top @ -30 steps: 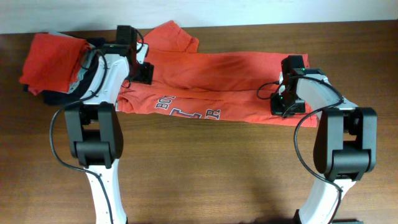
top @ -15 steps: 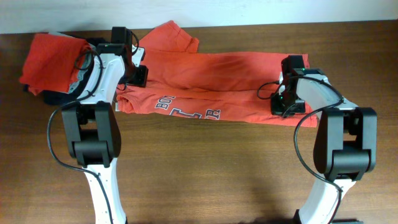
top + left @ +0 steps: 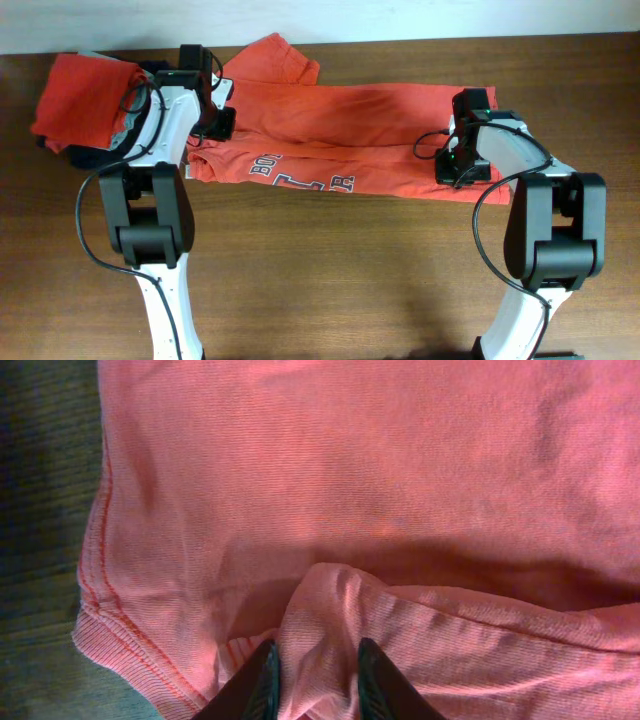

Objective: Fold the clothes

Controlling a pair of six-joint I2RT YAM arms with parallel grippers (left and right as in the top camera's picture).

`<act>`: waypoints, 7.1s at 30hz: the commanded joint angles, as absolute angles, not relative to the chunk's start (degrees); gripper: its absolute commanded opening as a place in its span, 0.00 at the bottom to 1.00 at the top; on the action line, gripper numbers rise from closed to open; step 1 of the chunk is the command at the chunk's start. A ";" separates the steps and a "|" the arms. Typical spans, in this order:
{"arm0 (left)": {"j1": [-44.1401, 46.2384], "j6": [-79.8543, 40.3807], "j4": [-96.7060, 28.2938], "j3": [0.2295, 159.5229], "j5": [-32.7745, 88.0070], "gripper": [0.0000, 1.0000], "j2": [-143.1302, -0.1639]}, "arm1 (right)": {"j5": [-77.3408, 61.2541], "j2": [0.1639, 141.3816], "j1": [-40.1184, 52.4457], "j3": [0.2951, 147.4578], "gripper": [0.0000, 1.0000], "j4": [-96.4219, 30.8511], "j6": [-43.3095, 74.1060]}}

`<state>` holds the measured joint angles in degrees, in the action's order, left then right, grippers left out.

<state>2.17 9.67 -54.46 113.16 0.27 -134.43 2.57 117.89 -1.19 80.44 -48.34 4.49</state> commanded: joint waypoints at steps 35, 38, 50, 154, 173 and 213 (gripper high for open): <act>-3.42 26.50 -66.22 123.63 18.20 0.75 -138.19 | 3.73 119.63 -1.15 79.68 0.04 -47.57 4.97; -3.14 26.50 -65.60 123.63 18.26 0.75 -139.79 | 3.73 119.63 -1.15 79.66 0.04 -47.57 4.97; -3.16 26.48 -62.19 123.63 18.28 0.65 -140.38 | 3.73 119.63 -1.15 79.66 0.04 -47.55 4.97; -0.99 0.89 -61.47 116.97 12.01 0.01 -139.59 | -8.25 118.78 -1.15 81.97 0.04 -46.04 -4.27; 2.63 -7.33 -72.20 113.91 -7.16 0.01 -139.59 | 6.57 118.78 -2.26 73.17 0.04 -46.52 -4.05; 8.32 -18.87 -87.81 117.73 -9.06 0.01 -136.46 | -3.68 118.26 -8.32 88.38 0.04 -64.14 -2.59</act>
